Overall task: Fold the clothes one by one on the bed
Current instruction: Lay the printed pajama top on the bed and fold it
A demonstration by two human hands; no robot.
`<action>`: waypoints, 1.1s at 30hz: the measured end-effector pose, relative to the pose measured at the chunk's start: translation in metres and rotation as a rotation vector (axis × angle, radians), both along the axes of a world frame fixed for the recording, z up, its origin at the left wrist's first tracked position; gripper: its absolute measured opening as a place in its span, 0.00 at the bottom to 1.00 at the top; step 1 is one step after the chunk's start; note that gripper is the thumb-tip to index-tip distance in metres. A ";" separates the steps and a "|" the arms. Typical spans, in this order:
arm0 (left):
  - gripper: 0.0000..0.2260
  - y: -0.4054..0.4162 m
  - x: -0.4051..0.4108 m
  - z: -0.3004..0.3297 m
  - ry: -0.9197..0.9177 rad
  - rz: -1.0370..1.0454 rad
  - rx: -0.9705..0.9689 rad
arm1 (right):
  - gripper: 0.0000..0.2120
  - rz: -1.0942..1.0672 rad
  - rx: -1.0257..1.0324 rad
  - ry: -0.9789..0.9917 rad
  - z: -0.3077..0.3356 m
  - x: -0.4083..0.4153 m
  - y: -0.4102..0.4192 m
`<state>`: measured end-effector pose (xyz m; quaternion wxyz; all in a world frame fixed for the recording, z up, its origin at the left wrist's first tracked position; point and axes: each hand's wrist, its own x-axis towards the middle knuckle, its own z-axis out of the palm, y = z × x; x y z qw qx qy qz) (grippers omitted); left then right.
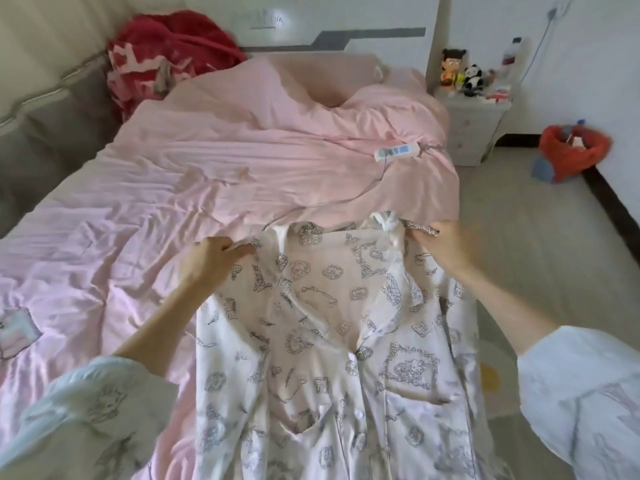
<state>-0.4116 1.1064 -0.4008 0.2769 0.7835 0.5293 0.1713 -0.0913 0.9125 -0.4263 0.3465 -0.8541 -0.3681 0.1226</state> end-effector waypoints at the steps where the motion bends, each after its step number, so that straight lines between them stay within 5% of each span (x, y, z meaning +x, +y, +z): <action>1: 0.23 0.012 0.007 -0.015 0.011 0.011 0.009 | 0.23 -0.013 -0.037 -0.037 -0.011 0.005 0.013; 11: 0.11 0.073 0.046 -0.134 0.259 0.120 0.014 | 0.17 -0.026 -0.326 -0.099 -0.112 0.035 0.089; 15: 0.18 0.060 0.033 -0.158 0.321 0.124 -0.046 | 0.19 0.031 -0.387 -0.022 -0.142 0.022 0.083; 24: 0.17 -0.046 -0.051 -0.213 0.304 0.165 -0.344 | 0.17 0.197 -0.436 0.161 -0.185 -0.092 0.010; 33: 0.26 -0.119 -0.168 -0.240 0.283 0.358 -0.549 | 0.11 0.356 -0.326 -0.062 -0.206 -0.229 -0.038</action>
